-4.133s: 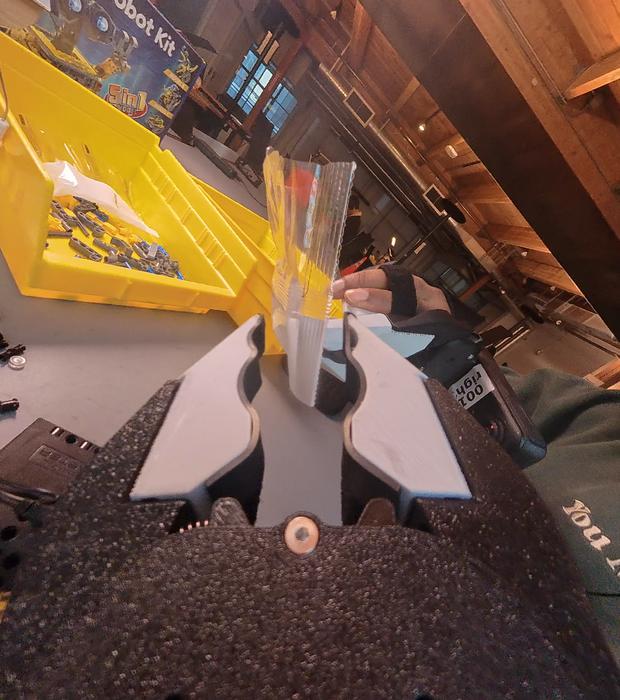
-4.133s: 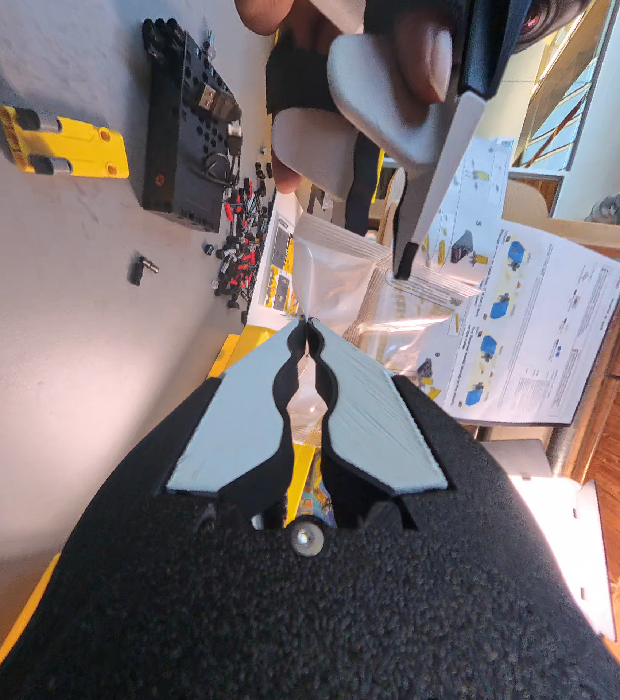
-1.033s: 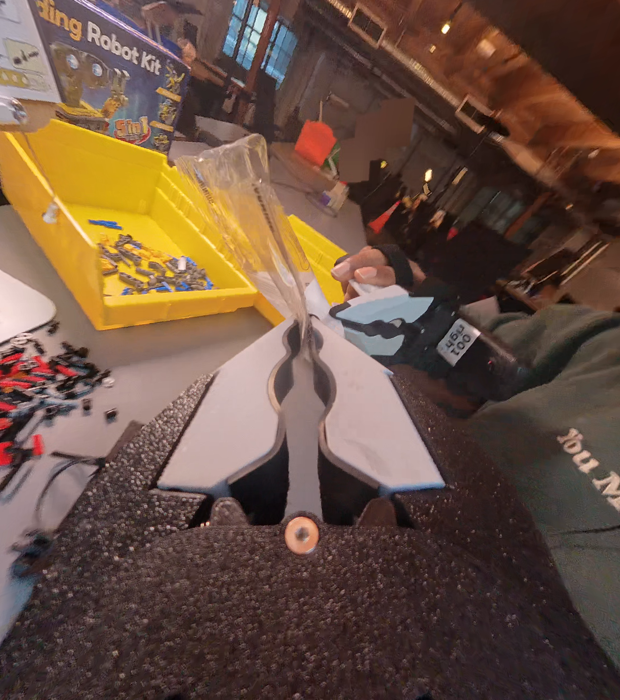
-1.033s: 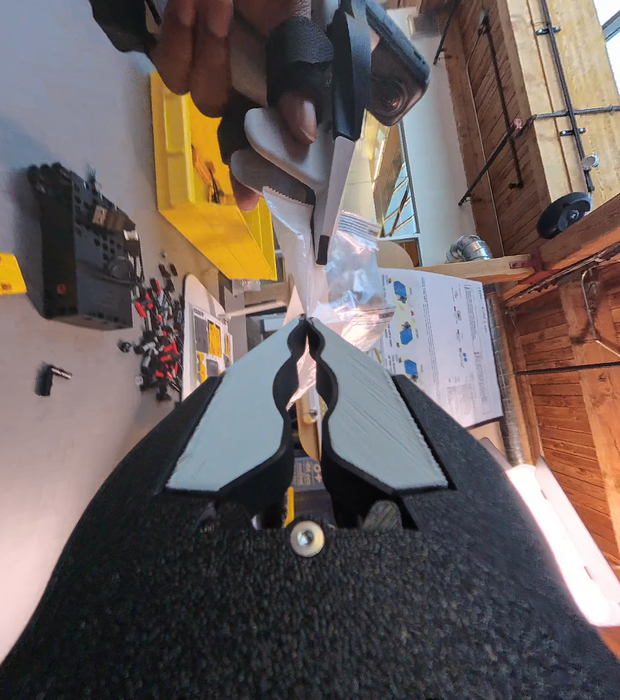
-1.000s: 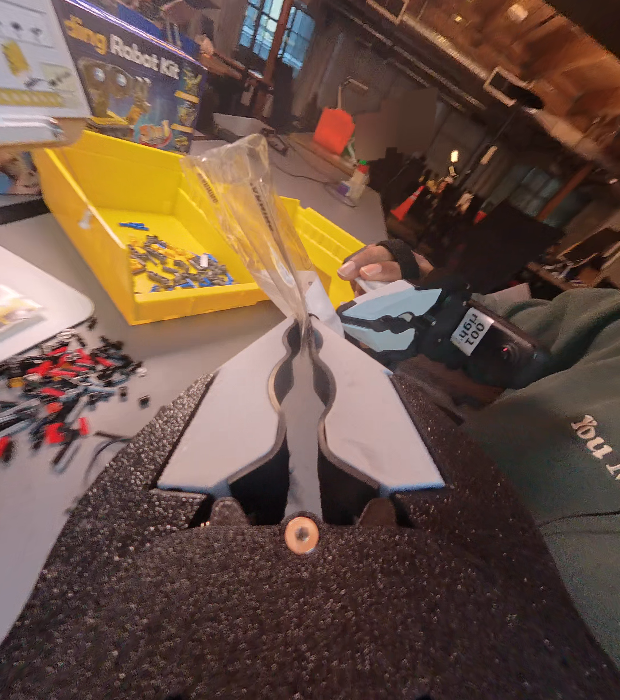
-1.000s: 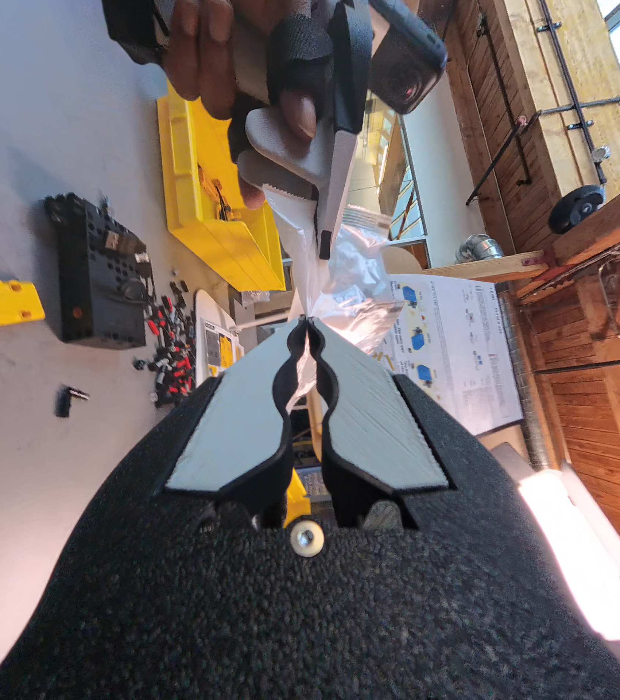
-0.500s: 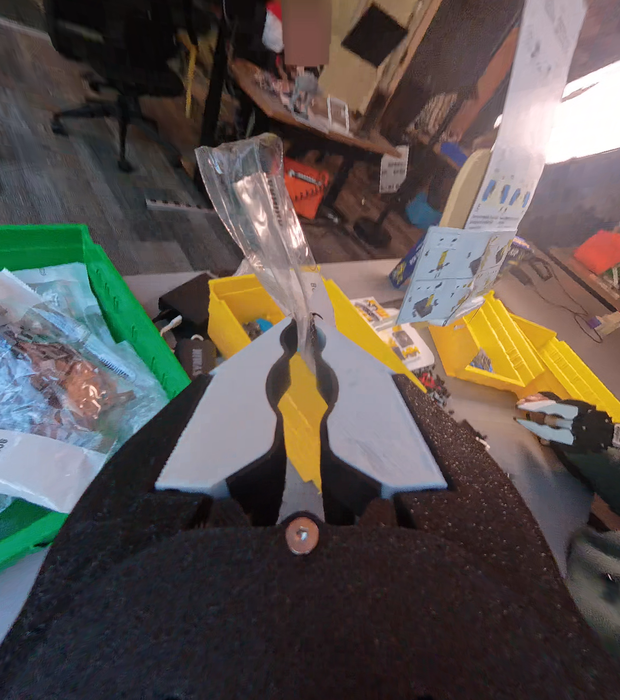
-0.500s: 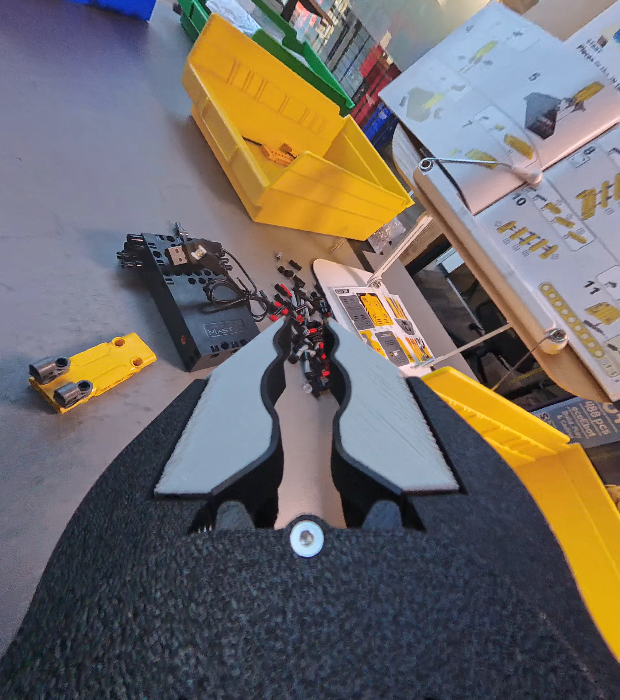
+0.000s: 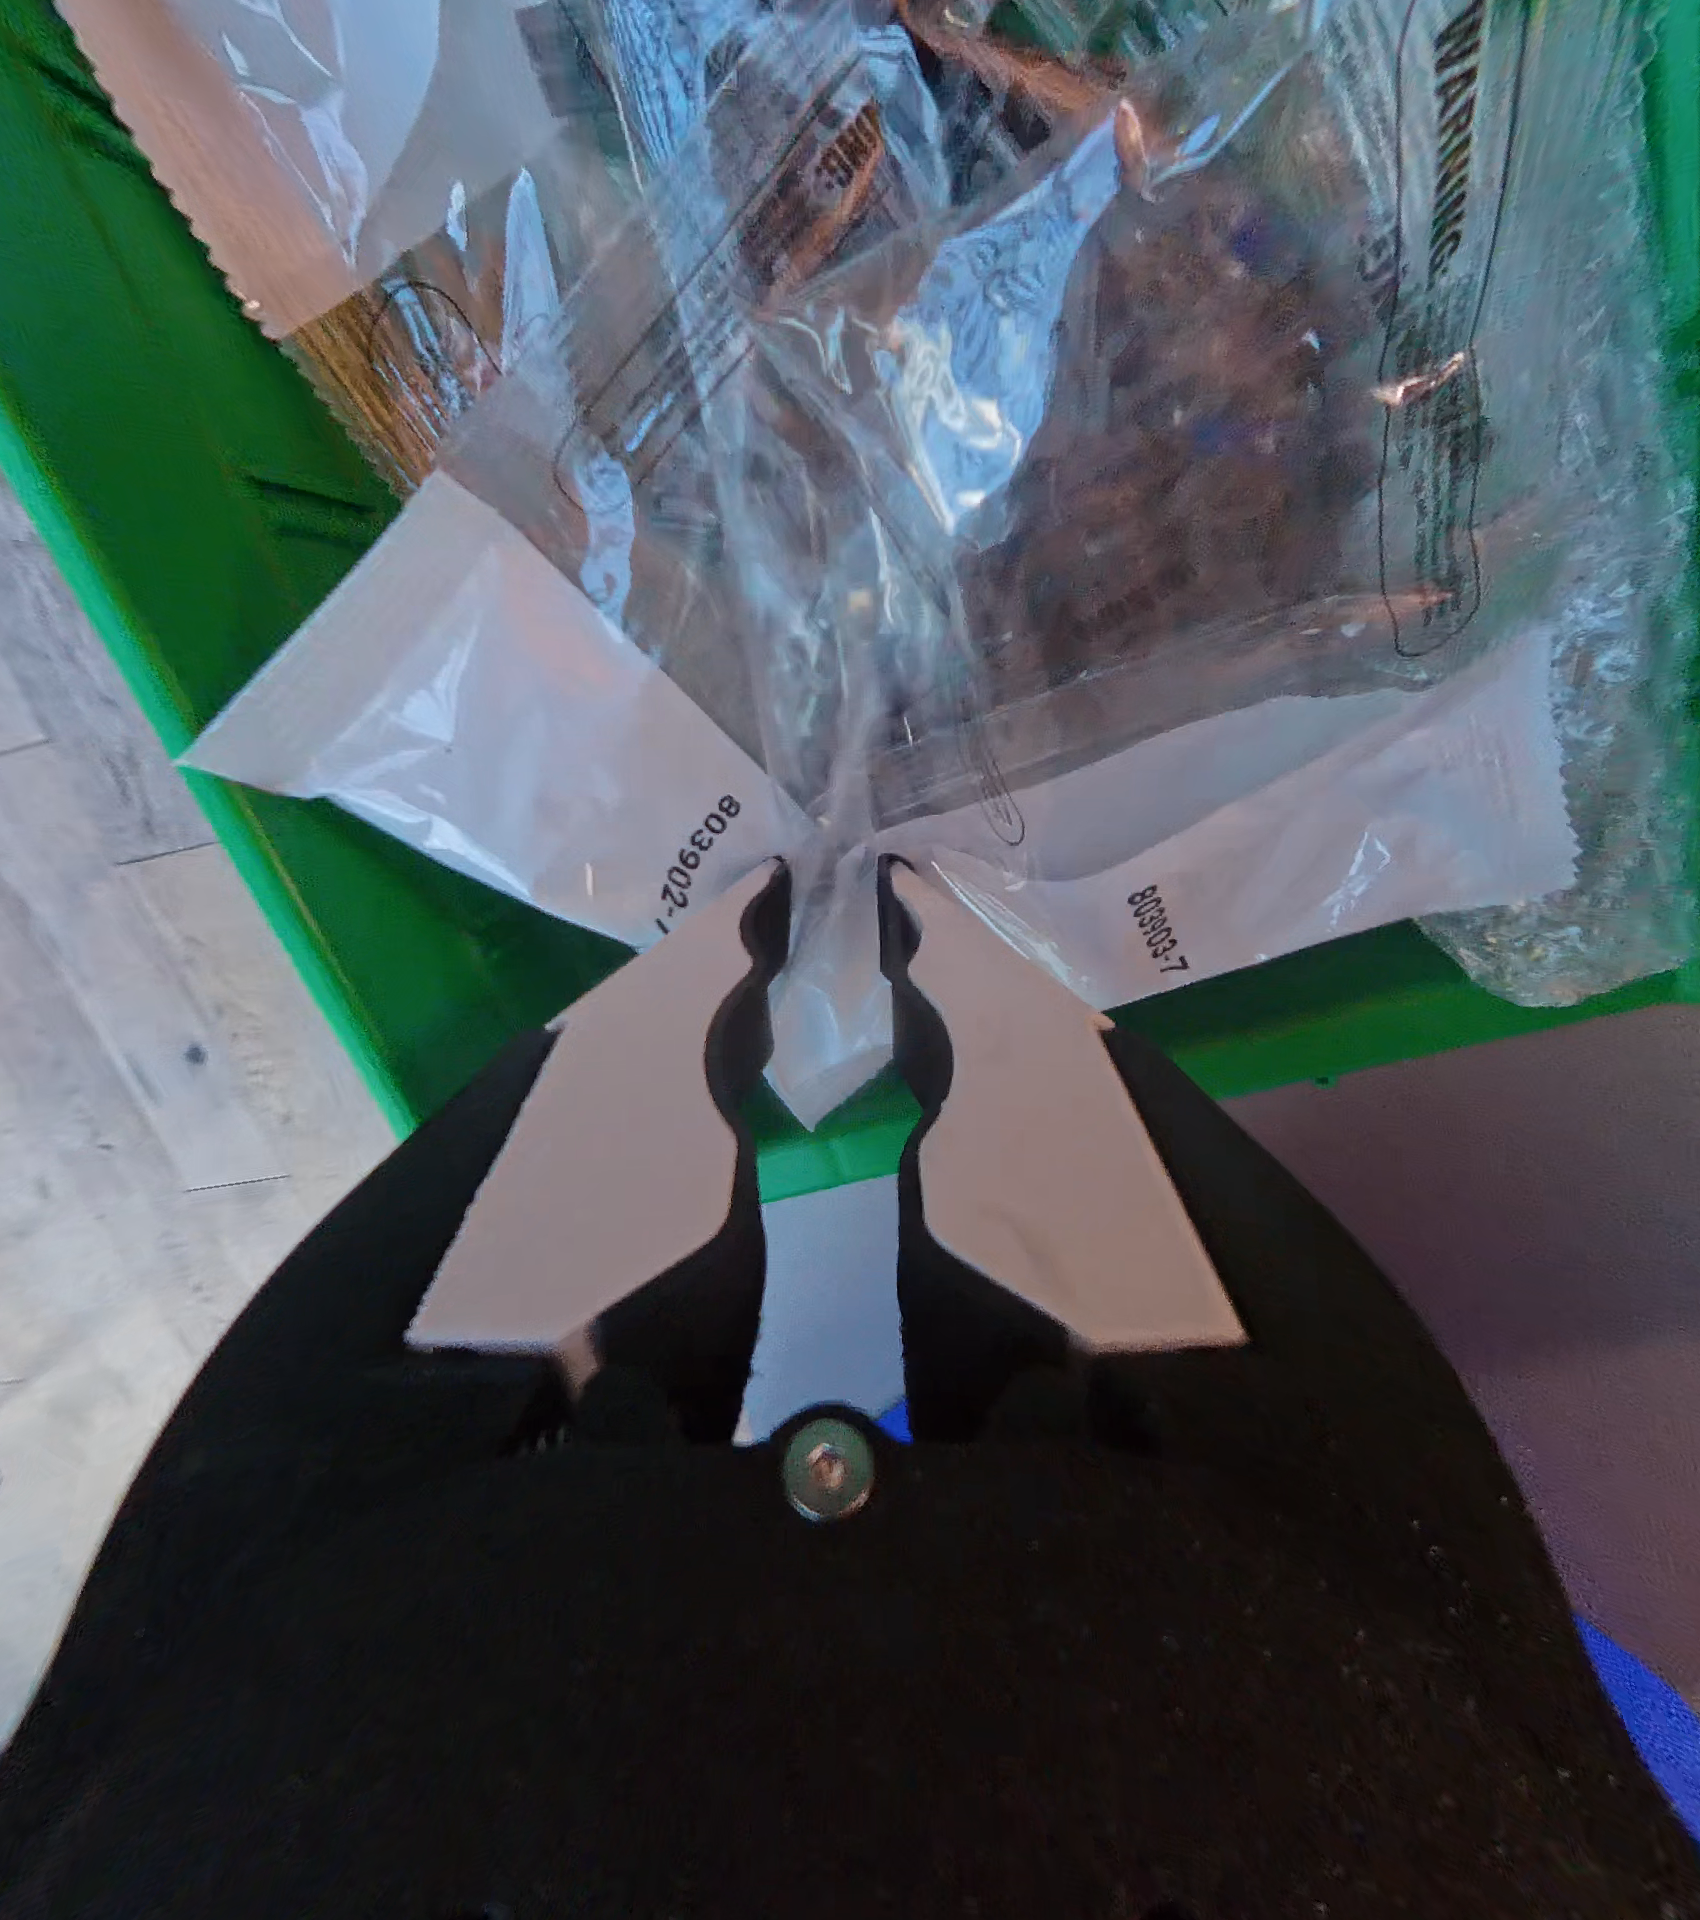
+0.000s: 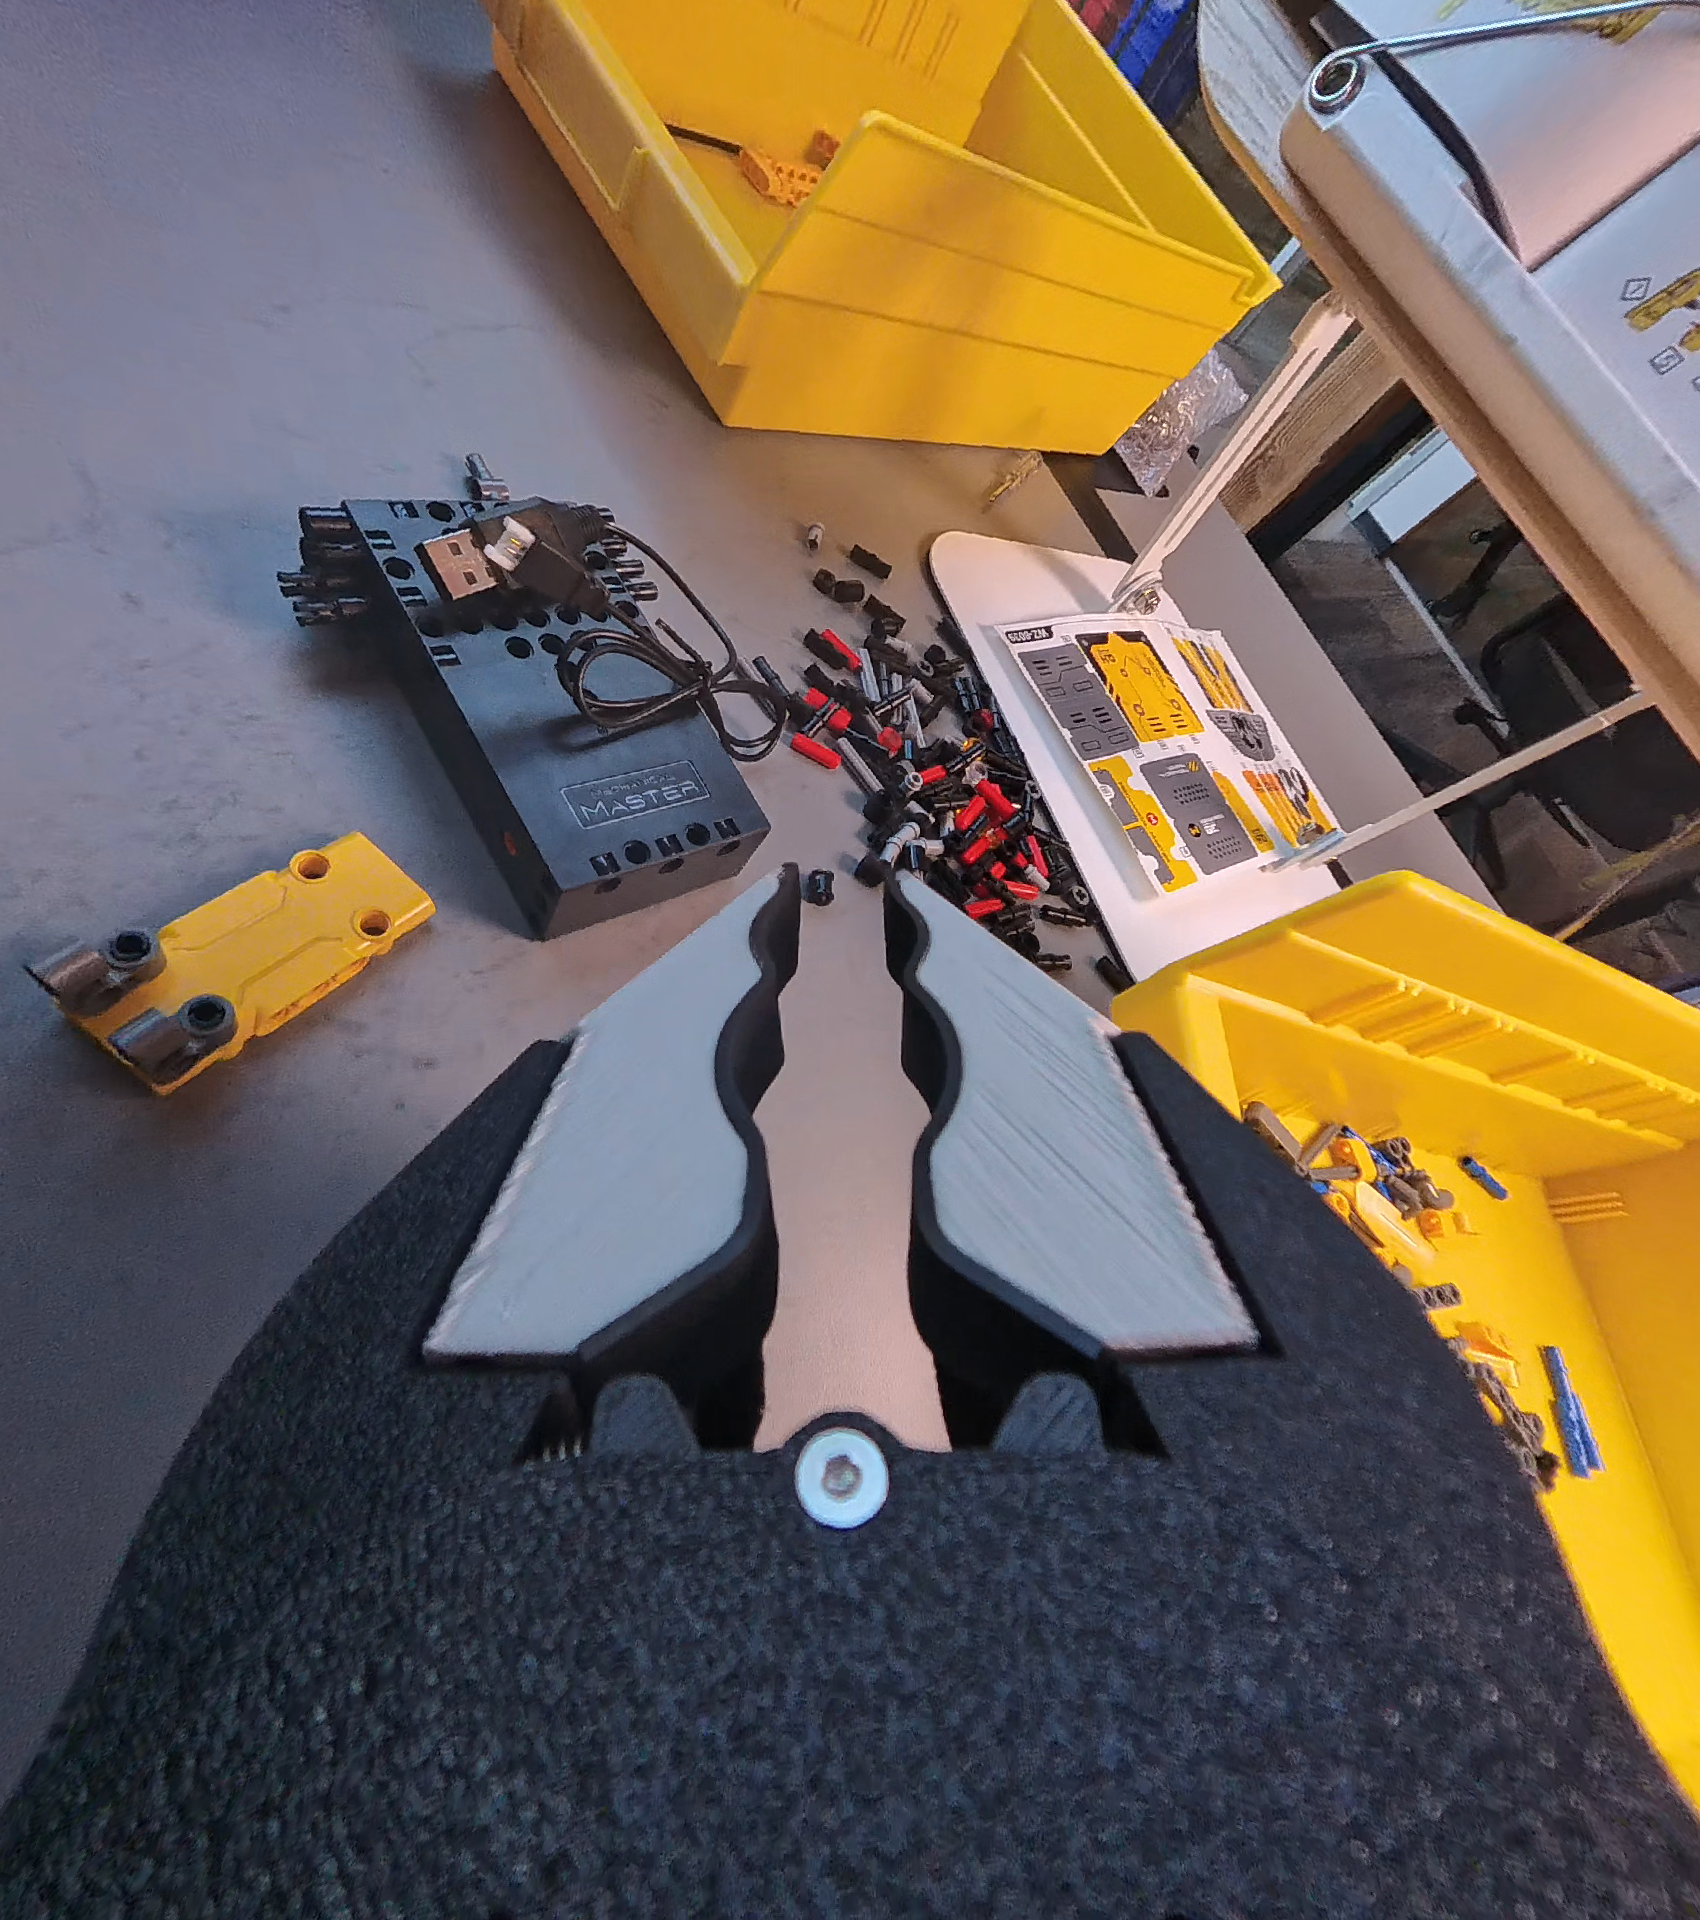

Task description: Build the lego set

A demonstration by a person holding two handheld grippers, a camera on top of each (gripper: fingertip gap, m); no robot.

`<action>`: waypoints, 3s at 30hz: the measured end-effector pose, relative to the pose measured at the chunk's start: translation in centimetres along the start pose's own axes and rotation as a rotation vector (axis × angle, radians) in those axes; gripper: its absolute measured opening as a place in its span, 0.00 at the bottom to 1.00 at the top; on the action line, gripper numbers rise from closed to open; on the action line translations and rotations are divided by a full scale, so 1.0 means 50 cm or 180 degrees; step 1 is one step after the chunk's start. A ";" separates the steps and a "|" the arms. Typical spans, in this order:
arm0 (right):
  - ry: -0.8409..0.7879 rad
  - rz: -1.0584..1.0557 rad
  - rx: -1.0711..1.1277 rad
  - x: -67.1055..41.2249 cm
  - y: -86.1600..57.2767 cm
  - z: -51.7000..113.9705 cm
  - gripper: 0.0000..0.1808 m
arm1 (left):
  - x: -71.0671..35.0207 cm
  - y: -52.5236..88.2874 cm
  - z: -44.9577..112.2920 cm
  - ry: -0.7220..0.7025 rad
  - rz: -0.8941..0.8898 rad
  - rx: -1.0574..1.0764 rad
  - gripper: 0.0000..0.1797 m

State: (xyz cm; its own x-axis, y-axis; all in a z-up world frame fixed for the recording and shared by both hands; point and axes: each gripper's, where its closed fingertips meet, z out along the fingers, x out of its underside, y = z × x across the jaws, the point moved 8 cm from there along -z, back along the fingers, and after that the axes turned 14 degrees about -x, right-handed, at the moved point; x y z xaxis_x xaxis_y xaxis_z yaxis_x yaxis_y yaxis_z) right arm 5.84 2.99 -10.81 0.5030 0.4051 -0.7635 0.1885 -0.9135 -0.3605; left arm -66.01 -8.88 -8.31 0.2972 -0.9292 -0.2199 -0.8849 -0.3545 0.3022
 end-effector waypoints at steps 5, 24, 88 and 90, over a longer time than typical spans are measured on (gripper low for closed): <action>-0.0022 -0.0079 -0.0011 -0.012 0.002 0.006 0.08 | -0.003 -0.007 -0.029 0.0011 0.0259 -0.0179 0.30; -0.0337 0.0052 0.0065 -0.023 -0.004 -0.006 0.07 | -0.124 -0.110 -0.126 -0.1578 0.0135 -0.0287 0.17; -0.0686 0.0294 0.0209 0.000 0.010 -0.067 0.06 | 0.292 -0.508 -0.524 -0.2335 0.1734 0.0837 0.00; -0.0728 0.0276 0.0205 -0.007 0.012 -0.071 0.06 | 0.321 -0.570 -0.500 -0.2252 0.1858 0.1046 0.00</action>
State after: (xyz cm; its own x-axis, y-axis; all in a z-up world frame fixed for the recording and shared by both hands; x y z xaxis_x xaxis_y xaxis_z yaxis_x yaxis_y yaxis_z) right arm 8.80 2.16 -8.86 0.3097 0.3299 -0.8918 0.0950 -0.9439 -0.3162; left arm -27.02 -16.32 2.75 -0.4092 -0.6337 -0.6565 -0.9124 0.2886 0.2902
